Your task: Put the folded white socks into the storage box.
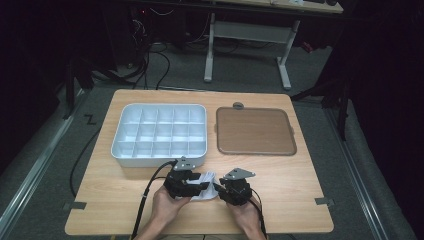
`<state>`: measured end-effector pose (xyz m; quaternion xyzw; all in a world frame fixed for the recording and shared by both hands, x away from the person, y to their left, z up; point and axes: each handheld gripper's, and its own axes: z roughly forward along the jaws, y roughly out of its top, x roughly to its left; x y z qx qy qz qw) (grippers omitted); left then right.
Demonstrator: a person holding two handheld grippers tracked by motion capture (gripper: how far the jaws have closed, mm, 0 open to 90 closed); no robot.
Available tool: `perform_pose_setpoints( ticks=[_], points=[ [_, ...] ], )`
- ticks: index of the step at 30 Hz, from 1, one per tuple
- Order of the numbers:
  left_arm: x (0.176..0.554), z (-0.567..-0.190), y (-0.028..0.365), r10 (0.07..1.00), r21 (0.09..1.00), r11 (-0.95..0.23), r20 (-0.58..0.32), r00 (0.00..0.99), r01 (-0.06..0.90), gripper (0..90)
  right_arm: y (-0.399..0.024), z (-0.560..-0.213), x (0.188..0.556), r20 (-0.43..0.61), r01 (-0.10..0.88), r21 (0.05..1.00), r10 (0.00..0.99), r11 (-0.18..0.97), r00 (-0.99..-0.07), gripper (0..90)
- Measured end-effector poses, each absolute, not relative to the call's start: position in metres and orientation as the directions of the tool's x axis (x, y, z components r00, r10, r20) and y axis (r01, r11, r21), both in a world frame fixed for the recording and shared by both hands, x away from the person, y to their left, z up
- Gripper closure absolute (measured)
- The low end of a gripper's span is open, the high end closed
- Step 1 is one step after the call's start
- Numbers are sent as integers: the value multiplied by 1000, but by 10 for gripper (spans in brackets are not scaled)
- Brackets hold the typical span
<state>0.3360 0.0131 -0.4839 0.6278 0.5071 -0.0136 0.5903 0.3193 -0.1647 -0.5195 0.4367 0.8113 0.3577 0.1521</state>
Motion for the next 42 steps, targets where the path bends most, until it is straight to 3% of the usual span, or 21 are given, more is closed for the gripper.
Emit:
perform_pose_setpoints(
  ticks=[14,22,30,35,42],
  points=[
    [342,-490,65,675,725,283,-616,407,627,485,-176,-492,308,48,568,742,816,357,-576,718],
    [337,-512,65,706,747,237,-571,418,621,486,-158,-477,301,11,520,754,784,401,-621,707],
    [330,-523,58,712,768,202,-542,447,608,481,-134,-492,306,-7,534,715,768,452,-640,685],
    [327,-529,56,740,789,151,-489,461,595,485,-138,-505,306,-28,554,691,783,464,-621,814],
    [323,-538,55,754,798,161,-479,450,580,487,-149,-514,302,-36,567,692,806,446,-591,840]
  ],
)
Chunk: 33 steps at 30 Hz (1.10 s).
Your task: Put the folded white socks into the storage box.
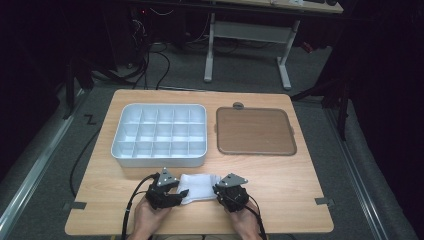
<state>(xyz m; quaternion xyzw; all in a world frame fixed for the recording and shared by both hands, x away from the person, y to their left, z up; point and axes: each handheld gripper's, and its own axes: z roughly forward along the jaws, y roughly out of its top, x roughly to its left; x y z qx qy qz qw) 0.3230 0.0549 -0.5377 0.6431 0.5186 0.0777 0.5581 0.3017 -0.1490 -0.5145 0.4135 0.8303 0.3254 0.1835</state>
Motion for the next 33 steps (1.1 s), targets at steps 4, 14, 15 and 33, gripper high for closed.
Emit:
perform_pose_setpoints(
  ticks=[4,14,15,33],
  points=[
    [324,-537,53,764,798,154,-470,442,582,483,-152,-517,302,-34,566,700,812,435,-582,838],
    [324,-536,51,784,792,163,-466,410,588,469,-153,-518,303,-42,556,704,807,443,-589,817],
    [324,-536,51,784,792,163,-466,410,588,469,-153,-518,303,-42,556,704,807,443,-589,817],
    [353,-508,71,734,702,310,-605,307,641,382,-148,-491,301,-12,518,758,803,396,-596,739]
  ],
)
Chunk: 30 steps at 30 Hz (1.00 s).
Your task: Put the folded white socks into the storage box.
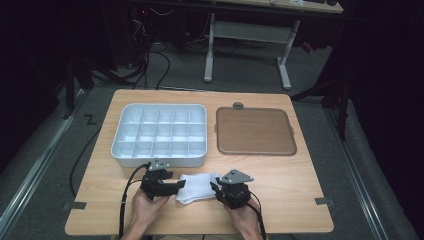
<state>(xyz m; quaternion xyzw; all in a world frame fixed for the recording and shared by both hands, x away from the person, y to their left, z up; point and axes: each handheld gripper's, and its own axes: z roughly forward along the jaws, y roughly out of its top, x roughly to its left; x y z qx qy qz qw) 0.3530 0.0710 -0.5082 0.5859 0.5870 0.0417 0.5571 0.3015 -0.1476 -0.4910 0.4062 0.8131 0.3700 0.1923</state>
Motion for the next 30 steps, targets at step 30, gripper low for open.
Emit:
perform_pose_setpoints(
  ticks=[30],
  points=[
    [361,-529,53,755,696,250,-576,314,674,609,-114,-525,314,10,530,719,755,450,-655,848]
  ],
)
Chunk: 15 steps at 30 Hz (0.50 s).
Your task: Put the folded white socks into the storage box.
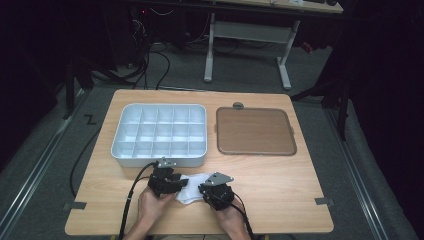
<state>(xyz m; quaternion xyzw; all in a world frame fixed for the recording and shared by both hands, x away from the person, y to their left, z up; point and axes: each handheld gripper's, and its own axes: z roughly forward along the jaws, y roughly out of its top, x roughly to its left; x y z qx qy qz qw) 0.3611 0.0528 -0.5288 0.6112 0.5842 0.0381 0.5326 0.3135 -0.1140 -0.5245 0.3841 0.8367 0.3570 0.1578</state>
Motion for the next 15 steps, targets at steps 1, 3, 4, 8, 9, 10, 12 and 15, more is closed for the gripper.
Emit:
perform_pose_setpoints(
  ticks=[1,3,4,8,9,10,12,15],
  points=[
    [361,-529,53,755,696,248,-575,316,674,630,-114,-524,313,14,536,716,758,447,-652,848],
    [361,-529,53,753,694,247,-577,317,677,674,-114,-525,313,5,528,717,753,456,-658,848],
    [362,-529,54,744,682,250,-589,314,688,708,-114,-525,313,8,530,716,754,455,-657,848],
    [362,-529,55,728,660,250,-610,311,708,806,-114,-524,314,12,535,712,753,456,-658,848],
    [362,-529,55,725,656,252,-615,310,712,814,-114,-524,314,14,536,709,752,458,-660,848],
    [362,-529,56,724,653,250,-616,310,715,820,-114,-524,314,14,536,710,752,457,-659,847],
    [363,-528,57,717,641,256,-628,303,723,827,-114,-523,314,6,533,708,750,464,-661,847],
    [361,-526,58,710,630,255,-637,299,734,834,-114,-522,313,16,538,704,747,464,-665,843]
  ],
)
